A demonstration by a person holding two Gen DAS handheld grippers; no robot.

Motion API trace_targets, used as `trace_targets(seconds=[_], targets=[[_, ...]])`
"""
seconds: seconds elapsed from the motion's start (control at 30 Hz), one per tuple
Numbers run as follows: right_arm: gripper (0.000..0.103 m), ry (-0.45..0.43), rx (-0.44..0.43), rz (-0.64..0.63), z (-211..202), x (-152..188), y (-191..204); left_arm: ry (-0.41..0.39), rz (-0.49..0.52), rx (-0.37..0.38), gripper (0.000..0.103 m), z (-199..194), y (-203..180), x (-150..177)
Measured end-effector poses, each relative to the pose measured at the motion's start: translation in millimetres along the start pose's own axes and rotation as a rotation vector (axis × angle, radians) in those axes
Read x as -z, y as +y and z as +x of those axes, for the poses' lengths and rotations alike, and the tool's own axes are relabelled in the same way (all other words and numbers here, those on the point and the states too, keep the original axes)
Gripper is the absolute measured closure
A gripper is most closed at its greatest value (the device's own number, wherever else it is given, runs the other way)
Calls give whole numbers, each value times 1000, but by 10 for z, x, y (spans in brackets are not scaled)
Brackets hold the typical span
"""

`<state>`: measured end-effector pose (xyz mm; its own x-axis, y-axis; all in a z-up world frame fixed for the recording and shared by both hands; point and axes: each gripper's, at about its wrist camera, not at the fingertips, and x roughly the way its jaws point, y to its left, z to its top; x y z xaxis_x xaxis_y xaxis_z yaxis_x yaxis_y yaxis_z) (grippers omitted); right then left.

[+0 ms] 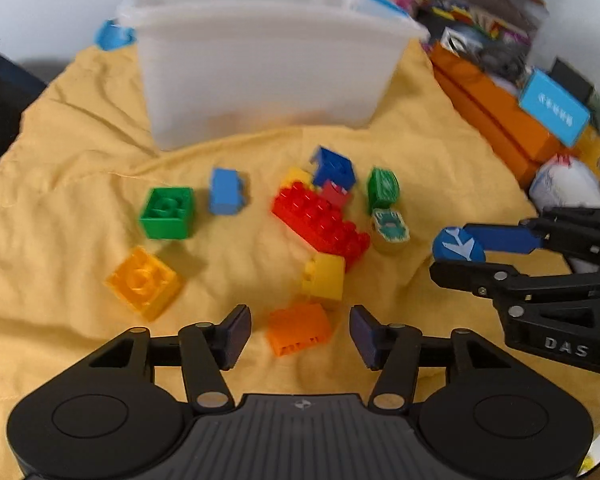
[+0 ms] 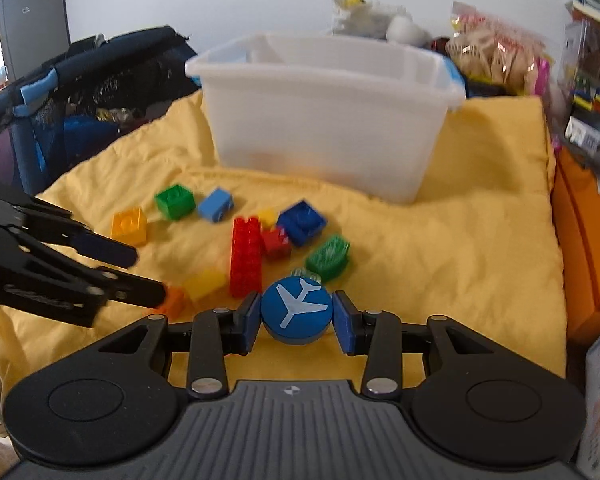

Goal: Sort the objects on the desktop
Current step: 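Lift the orange brick and blue disc and carry them over the clear bin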

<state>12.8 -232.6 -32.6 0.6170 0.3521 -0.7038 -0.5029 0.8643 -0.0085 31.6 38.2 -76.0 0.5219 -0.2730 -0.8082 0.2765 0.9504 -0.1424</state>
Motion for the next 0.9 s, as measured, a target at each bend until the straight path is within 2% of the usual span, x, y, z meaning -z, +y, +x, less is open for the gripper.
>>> trace_targets(seconds=[0.07, 0.23, 0.4, 0.53, 0.67, 0.8, 0.9], targets=[[61, 14, 2, -6, -1, 52, 18, -3, 33, -23, 64, 13, -26, 29], [61, 19, 13, -4, -40, 101, 34, -23, 26, 22, 64, -199, 95, 28], [61, -19, 17, -15, -116, 6, 32, -183, 60, 15, 64, -718, 217, -373], [61, -120, 27, -52, -224, -351, 18, -344, 120, -17, 64, -1096, 262, -908], [61, -278, 42, -65, -296, -913, -42, -464, 137, -58, 64, -1176, 307, -1427], [61, -381, 57, -54, -181, -1445, -108, -475, 118, -102, 64, -879, 361, -1772], [61, -370, 51, -25, 91, -1713, -176, -402, 89, -148, 64, -483, 463, -1872]])
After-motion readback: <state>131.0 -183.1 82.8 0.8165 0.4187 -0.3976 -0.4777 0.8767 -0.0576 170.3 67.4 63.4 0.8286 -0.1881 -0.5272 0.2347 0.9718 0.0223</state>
